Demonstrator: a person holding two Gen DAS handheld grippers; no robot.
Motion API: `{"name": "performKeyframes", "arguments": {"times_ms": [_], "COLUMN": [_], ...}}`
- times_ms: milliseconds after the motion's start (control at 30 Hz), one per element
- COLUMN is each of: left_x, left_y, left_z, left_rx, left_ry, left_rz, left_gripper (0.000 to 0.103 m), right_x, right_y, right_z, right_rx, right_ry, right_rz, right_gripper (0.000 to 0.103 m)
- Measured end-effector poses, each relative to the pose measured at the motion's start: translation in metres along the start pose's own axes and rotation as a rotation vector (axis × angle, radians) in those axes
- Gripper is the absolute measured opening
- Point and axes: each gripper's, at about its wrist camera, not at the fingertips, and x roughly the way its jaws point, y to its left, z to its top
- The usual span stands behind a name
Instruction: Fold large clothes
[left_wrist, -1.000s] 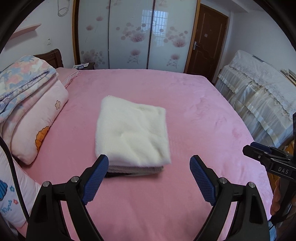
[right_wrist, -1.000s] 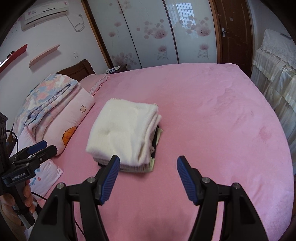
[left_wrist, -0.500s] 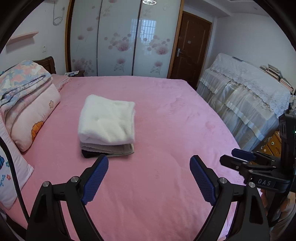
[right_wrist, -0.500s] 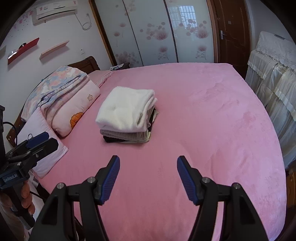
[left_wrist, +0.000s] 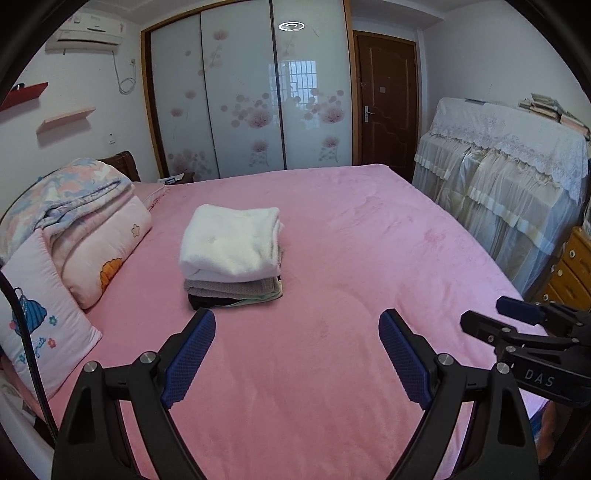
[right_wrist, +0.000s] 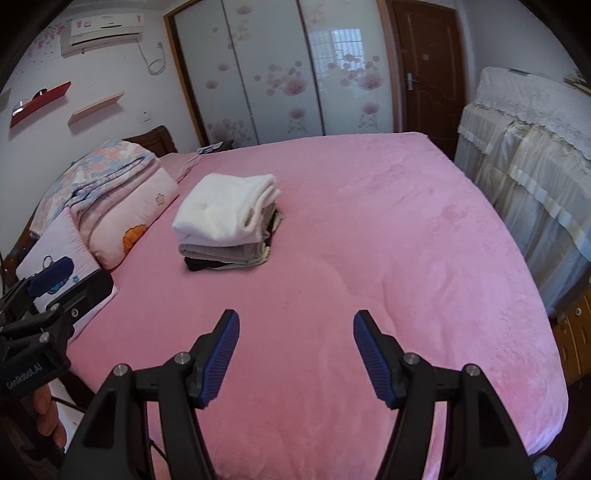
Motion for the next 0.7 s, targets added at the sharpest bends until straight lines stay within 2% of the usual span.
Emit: {"name": "performKeyframes", "arguments": {"times_ms": [233, 367, 700], "left_x": [0.003, 0.008, 0.014], "left_y": [-0.016, -0.015, -0.006], "left_z": [-0.042, -0.06, -0.074], "left_rx": [-0.04, -0.078, -0.12], "left_ry": [0.058, 0.086, 0.126], "left_rz": [0.006, -0.009, -0.012], "left_gripper": [0.089, 0.089, 0.089], "right_x": [-0.012, -0.009, -0.008], "right_y": [-0.008, -0.009, -0.004], "right_z": [-0.038, -0.054, -0.075], "right_rx": [0.035, 0.063, 0.052], "right_ry": [-0.03, -0.011, -0.011], "right_rz": [-0.031, -0.044, -0.074], "right_gripper": [0.069, 0.07, 0.073]}}
